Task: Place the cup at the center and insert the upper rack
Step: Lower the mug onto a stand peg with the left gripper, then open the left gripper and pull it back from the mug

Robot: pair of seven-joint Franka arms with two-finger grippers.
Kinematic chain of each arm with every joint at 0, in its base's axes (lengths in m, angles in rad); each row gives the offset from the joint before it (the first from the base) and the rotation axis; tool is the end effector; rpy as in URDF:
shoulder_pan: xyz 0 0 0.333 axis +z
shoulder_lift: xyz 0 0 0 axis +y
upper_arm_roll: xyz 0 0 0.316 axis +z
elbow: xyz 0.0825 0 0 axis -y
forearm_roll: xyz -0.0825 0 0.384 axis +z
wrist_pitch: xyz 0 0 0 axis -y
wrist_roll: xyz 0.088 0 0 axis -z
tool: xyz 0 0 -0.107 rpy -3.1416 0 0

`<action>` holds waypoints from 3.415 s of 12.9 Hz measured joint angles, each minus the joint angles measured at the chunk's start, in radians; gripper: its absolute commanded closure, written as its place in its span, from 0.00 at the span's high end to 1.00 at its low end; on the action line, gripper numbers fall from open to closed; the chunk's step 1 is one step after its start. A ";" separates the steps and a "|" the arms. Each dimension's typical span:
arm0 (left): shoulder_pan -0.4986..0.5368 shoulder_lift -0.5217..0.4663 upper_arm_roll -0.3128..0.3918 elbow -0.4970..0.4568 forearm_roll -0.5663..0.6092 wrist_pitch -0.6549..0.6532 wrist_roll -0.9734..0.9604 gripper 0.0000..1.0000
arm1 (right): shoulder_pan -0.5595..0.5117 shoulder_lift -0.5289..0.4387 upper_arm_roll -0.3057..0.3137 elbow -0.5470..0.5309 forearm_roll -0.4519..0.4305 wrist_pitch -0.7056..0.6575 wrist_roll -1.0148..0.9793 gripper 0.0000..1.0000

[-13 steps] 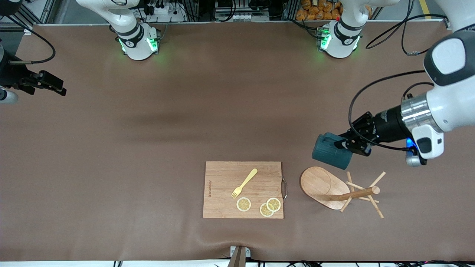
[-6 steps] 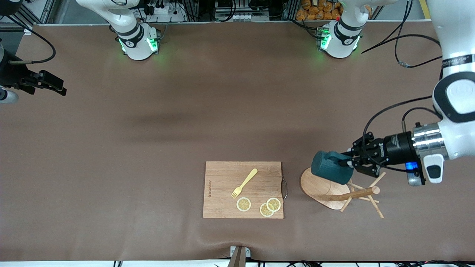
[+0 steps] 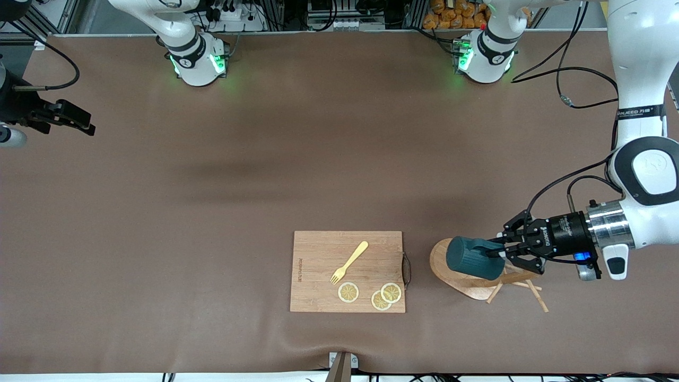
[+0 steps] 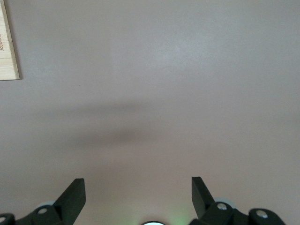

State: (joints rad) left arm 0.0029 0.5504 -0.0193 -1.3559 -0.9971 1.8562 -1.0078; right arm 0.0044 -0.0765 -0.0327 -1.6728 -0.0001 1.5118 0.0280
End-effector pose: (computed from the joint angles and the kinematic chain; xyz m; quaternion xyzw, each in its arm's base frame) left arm 0.7187 -0.0742 0.4337 0.7001 0.5459 -0.2445 0.3900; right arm 0.5225 -0.0155 0.6130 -0.9987 0.0280 0.0423 0.0012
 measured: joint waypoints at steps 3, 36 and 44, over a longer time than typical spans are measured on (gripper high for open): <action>0.014 0.009 0.001 0.000 -0.019 0.008 -0.001 0.00 | 0.000 -0.003 0.000 0.000 0.000 -0.004 0.000 1.00; 0.106 0.096 -0.005 0.010 -0.115 0.011 -0.001 1.00 | 0.000 -0.004 0.007 0.000 0.000 -0.003 0.000 1.00; 0.100 0.010 -0.013 0.037 -0.113 0.009 -0.068 1.00 | 0.000 -0.004 0.007 0.000 0.000 -0.003 0.000 1.00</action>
State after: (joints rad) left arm 0.1033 0.5608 -0.0327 -1.3192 -1.1098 1.8649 -1.0756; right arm 0.0044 -0.0803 -0.0257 -1.6726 -0.0002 1.5092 0.0280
